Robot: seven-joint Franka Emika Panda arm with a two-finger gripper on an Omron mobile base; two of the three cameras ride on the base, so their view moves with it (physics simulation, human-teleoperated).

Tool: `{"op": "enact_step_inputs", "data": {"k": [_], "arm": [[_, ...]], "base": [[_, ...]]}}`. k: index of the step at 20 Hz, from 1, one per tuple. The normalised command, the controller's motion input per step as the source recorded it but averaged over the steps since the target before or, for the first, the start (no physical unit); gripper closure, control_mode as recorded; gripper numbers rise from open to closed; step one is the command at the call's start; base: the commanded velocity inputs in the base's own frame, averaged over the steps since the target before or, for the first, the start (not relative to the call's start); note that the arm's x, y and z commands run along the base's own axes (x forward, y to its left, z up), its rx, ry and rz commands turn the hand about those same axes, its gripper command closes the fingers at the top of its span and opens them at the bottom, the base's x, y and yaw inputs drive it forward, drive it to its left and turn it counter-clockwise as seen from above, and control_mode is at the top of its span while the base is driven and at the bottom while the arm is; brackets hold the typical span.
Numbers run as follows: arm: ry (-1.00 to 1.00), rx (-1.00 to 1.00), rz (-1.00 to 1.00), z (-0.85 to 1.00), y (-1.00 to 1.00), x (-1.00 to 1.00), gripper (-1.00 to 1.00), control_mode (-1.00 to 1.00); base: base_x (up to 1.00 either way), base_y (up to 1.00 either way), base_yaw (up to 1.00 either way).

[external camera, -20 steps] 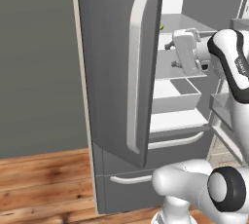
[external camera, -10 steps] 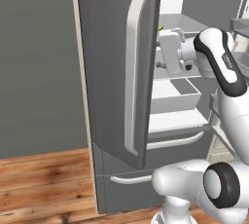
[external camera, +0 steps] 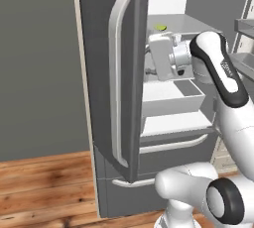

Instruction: There is a bowl on the dining counter. Grab a lemon wedge from the fridge and place it in the bowl. Then get the liquor bottle and glass cup from the cabinet and place them next to the bowl.

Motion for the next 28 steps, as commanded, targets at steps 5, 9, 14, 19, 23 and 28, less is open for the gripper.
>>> {"op": "enact_step_inputs", "data": {"k": [5,9,14,19,23,28], "arm": [[0.01,0.00,0.10,0.00,0.75,-0.18,-1.00,-1.00],[0.00,-0.03,0.08,-0.01,0.77,-0.08,-1.00,-1.00],[0.00,-0.15,0.07,-0.15,0.74,-0.12,-1.00,-1.00],[0.00,-0.20,0.07,-0.25,0.67,-0.11,-1.00,-1.00],[0.02,-0.20,0.03,-0.24,0.23,0.00,-1.00,-1.00],[-0.15,-0.16,0.00,-0.20,-0.37,-0.33,-1.00,-1.00]], "base": [[0.00,0.00,0.00],[0.00,0.00,0.00],[0.00,0.00,0.00],[0.00,0.00,0.00],[0.00,0.00,0.00],[0.00,0.00,0.00]]}}
